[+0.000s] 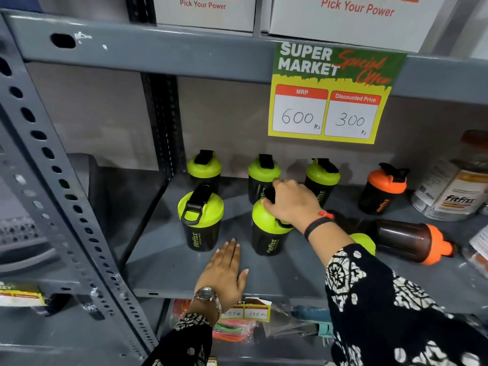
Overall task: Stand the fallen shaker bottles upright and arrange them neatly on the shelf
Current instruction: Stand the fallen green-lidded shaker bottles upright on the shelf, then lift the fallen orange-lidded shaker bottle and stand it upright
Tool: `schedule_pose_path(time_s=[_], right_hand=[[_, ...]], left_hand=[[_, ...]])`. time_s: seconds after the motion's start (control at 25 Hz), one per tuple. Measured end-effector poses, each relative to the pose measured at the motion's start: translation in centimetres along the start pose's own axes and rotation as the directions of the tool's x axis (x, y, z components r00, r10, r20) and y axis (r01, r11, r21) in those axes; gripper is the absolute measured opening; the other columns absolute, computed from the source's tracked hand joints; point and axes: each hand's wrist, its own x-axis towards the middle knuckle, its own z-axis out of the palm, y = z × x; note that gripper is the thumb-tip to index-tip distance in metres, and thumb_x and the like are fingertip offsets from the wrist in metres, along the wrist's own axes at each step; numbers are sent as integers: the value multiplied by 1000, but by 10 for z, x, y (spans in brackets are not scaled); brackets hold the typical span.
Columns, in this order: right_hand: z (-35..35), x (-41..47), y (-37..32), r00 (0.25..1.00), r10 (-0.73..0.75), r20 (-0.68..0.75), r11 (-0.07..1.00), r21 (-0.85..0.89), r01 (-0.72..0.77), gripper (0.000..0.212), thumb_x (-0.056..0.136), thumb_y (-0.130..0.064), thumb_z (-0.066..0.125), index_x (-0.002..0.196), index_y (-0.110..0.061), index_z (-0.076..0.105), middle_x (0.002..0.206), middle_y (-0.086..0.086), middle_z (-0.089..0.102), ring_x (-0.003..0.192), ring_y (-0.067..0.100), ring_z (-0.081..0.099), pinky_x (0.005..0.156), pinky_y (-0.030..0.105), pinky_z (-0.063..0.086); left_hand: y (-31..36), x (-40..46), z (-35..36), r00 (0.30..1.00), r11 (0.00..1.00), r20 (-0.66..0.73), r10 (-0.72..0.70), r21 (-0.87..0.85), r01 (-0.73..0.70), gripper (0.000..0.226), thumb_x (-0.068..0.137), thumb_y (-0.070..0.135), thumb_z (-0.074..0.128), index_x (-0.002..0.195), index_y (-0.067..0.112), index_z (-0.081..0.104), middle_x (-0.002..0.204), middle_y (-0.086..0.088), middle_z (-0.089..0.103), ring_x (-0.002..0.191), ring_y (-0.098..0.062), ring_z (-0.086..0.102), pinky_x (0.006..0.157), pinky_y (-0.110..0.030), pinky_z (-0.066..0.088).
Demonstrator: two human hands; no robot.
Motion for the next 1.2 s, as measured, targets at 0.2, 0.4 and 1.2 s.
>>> schedule_pose_path(time_s=[0.2, 0.4, 1.2], right_hand=[[9, -3, -14, 992, 97, -79, 994, 56, -93, 37, 90, -31, 48, 113, -3, 50, 118, 21, 57, 109, 40, 55, 86, 41, 47], [5, -24, -3, 979, 106, -173, 994, 58, -97, 49, 95, -46, 30, 122, -8, 44, 116, 22, 56, 106, 41, 55, 80, 43, 48], [79, -132, 186, 950, -75, -301, 988, -148, 31, 35, 72, -48, 44, 91, -20, 50, 84, 1, 63, 70, 23, 61, 68, 32, 27]], left_hand=[[1, -2, -4, 999, 1000, 34, 11, 5, -11, 89, 65, 50, -16, 140, 7, 0, 154, -11, 0, 141, -21, 1, 111, -28, -5], [6, -4, -9, 1000, 999, 5, -23, 46, 23, 86, 79, 48, -16, 134, -1, 28, 146, -14, 31, 134, -24, 32, 110, -31, 24], [146, 33, 25, 994, 998, 92, -67, -8, 68, 85, 85, 54, -12, 133, -2, 32, 143, -17, 37, 132, -26, 35, 108, -30, 26]])
